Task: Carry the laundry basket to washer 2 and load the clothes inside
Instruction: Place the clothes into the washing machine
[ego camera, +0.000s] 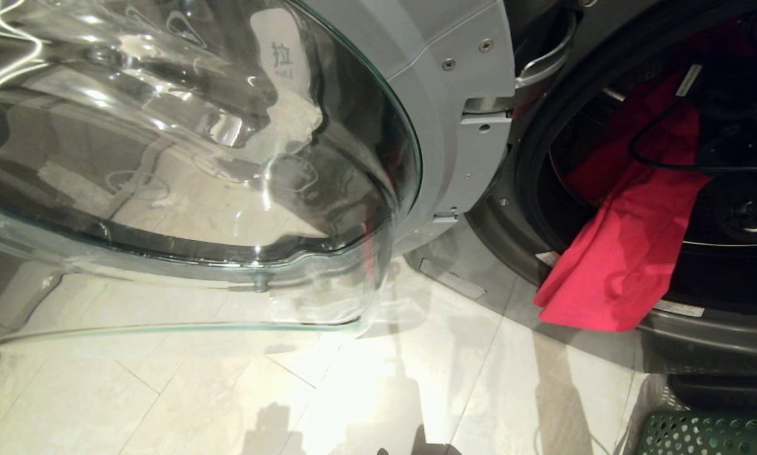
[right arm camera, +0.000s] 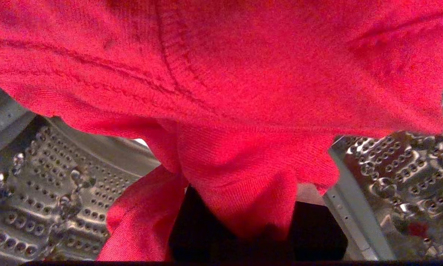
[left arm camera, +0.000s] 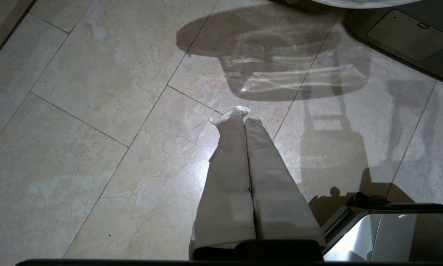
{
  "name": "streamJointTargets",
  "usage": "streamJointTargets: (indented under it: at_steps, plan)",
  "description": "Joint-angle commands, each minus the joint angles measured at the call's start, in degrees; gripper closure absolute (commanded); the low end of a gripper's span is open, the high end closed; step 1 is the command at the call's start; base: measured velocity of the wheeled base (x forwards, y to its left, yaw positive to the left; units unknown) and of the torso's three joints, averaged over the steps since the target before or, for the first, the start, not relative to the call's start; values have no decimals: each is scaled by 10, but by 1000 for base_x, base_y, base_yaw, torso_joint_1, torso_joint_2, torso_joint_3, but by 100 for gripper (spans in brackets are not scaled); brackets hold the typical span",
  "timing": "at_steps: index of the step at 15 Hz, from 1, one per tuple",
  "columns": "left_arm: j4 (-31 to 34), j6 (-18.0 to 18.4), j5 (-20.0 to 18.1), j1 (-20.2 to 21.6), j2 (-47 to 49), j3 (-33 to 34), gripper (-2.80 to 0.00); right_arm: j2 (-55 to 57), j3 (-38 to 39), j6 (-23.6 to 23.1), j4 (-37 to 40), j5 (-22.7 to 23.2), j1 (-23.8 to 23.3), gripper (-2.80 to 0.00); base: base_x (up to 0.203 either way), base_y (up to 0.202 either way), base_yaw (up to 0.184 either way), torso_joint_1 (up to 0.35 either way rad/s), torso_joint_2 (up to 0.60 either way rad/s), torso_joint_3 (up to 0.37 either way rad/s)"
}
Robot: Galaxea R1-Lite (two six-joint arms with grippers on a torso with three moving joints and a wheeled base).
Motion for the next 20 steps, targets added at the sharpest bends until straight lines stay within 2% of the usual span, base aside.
streamJointTargets:
  at_steps: [1, 5, 13, 16, 17, 18, 20]
  plan:
    - [0, 0, 0, 0, 0, 0, 0, -1, -6, -2, 1, -2, -4, 0, 0, 0, 0, 0, 0, 0]
    - [0, 0, 0, 0, 0, 0, 0, 1, -14, -2, 16, -5, -8, 0, 0, 0, 0, 0, 0, 0]
    - [0, 0, 1, 0, 0, 0, 0, 91, -166, -16, 13, -5, -22, 0, 0, 0, 0, 0, 0, 0]
    - [0, 0, 1, 0, 0, 0, 0, 102, -170, -23, 11, -6, -22, 0, 0, 0, 0, 0, 0, 0]
    - [0, 0, 1, 0, 0, 0, 0, 102, -168, -24, 11, -6, -22, -207, 0, 0, 0, 0, 0, 0]
    - [0, 0, 0, 0, 0, 0, 0, 100, -159, -24, 12, -7, -22, -280, 0, 0, 0, 0, 0, 0]
    - [0, 0, 0, 0, 0, 0, 0, 94, -126, -26, 13, -7, -22, -280, 0, 0, 0, 0, 0, 0]
